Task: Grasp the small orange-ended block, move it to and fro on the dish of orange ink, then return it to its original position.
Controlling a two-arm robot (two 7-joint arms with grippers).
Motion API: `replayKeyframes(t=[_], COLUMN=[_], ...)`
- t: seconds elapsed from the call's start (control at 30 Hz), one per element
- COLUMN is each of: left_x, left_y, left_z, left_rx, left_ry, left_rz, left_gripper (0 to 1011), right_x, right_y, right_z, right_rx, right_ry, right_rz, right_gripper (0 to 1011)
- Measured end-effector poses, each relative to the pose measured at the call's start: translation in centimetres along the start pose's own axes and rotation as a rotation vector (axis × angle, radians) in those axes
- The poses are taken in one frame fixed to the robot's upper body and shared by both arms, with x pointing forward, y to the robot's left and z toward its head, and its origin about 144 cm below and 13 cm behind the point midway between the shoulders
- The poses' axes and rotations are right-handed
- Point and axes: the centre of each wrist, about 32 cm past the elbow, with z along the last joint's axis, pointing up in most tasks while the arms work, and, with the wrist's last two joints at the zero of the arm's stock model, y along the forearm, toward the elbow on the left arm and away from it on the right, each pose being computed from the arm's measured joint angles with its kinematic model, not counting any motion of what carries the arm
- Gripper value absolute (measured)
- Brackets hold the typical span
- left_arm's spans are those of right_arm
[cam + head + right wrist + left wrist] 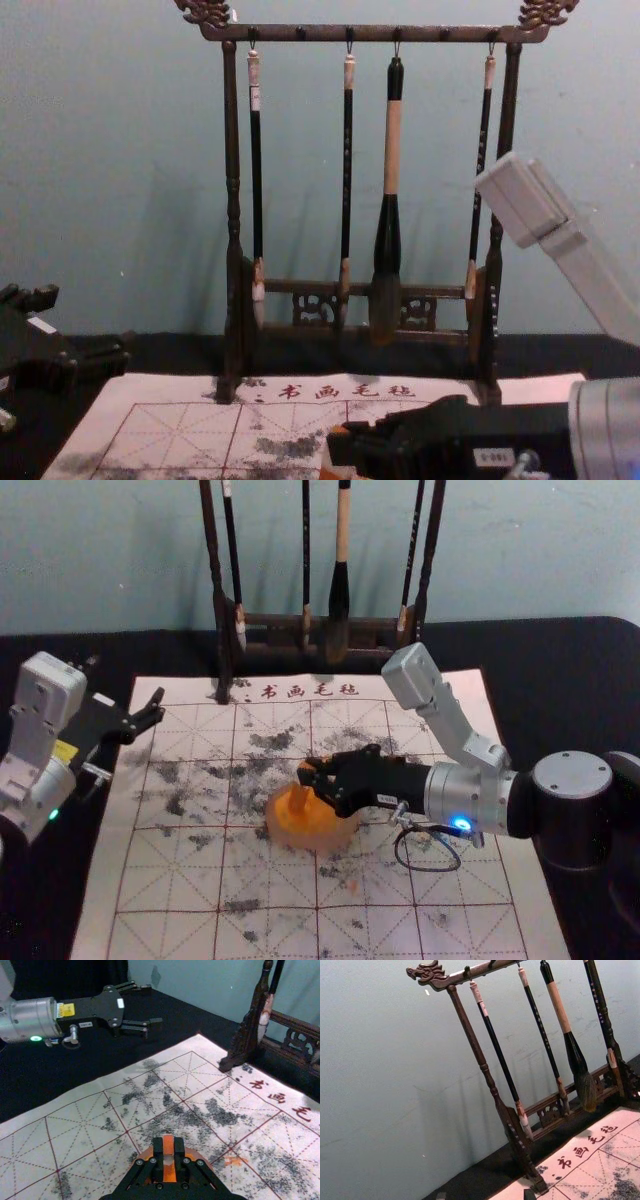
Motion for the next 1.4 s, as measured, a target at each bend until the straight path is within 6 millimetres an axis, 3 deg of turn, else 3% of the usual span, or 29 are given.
replayKeyframes(t=[1.4], left_x=[0.0], left_y=[0.0], left_z=[0.0], left_rx=[0.000], left_ry=[0.000], left_rz=[0.000], left_gripper=[1001], right_x=[0.7], right_y=[-2.2], right_z=[0.7], right_rx=[0.041], right_ry=[-0.011], right_rz=[-0.042], right_gripper=[114])
